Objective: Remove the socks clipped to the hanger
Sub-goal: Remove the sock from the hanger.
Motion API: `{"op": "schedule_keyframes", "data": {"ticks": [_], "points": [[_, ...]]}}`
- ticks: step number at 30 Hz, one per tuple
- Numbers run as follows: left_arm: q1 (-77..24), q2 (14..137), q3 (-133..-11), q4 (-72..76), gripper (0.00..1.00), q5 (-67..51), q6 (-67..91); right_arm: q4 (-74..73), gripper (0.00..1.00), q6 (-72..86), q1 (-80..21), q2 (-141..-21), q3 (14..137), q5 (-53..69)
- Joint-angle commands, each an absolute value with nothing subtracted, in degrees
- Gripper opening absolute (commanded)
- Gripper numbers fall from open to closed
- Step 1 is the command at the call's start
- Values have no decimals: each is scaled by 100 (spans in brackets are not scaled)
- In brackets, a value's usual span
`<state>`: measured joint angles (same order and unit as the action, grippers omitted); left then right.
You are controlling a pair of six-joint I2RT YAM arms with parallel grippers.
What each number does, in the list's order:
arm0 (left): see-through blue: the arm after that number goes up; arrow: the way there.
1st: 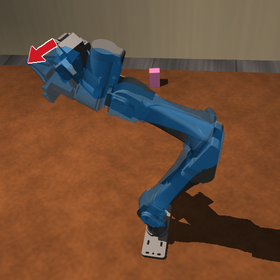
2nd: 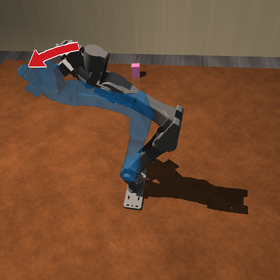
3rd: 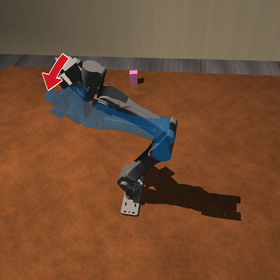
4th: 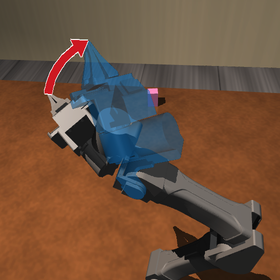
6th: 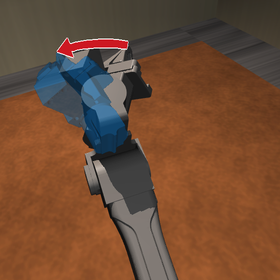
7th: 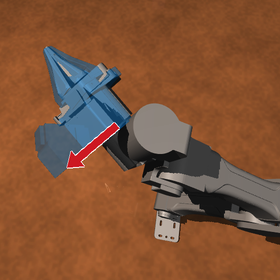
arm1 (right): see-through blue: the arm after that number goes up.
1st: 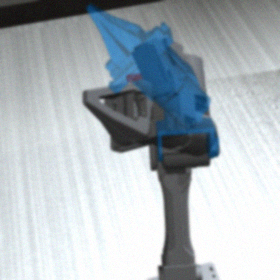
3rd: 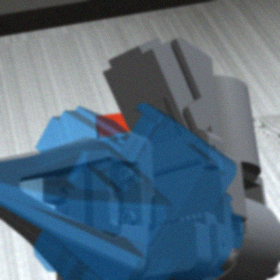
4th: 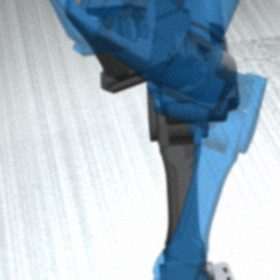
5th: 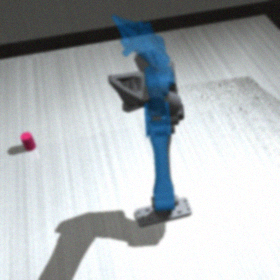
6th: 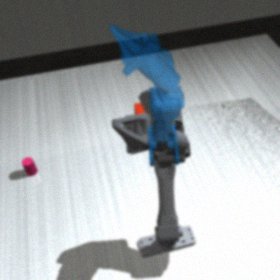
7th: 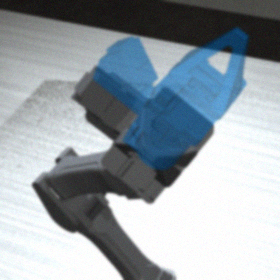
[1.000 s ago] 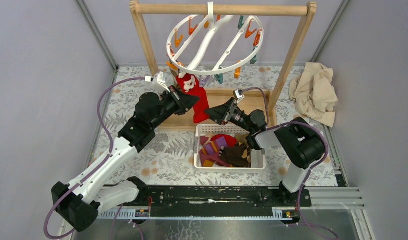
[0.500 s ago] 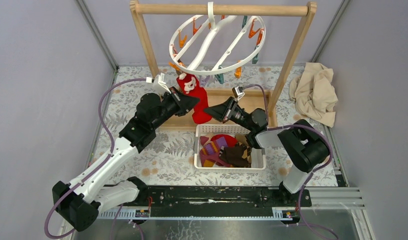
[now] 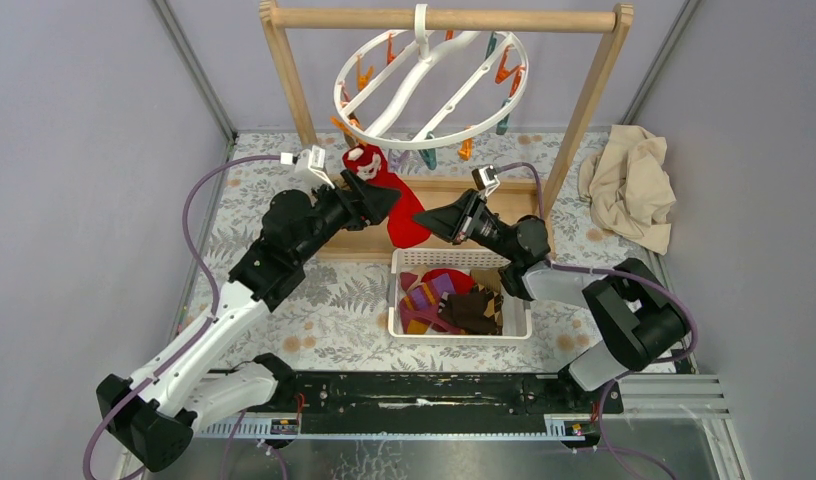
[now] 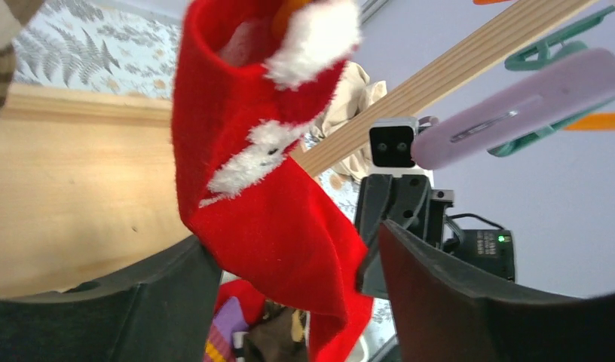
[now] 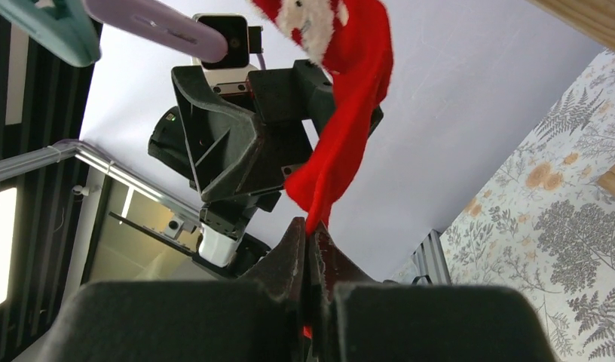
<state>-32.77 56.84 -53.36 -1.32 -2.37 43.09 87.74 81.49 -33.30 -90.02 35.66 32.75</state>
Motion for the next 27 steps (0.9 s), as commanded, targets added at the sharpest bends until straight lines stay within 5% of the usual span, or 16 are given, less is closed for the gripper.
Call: {"op": "schedule_keyframes", "data": {"ticks": [1, 4, 17, 27], "points": [[-3243, 5493, -5362, -21, 85, -20, 3886, 8404, 0, 8044, -3381, -8530, 3636, 3517], [-3243, 5432, -5342, -13, 98, 126, 3756, 8087, 0, 7966, -3383, -8372, 3686, 3584], [-3229, 4852, -4571, 1549, 98, 550, 2668, 7455, 0, 8088, -3377, -8077, 3928, 3951], [-2691, 5150, -4446, 2627, 96, -675, 2026, 6565, 0, 7861, -3378, -7748, 4122, 4216]]}}
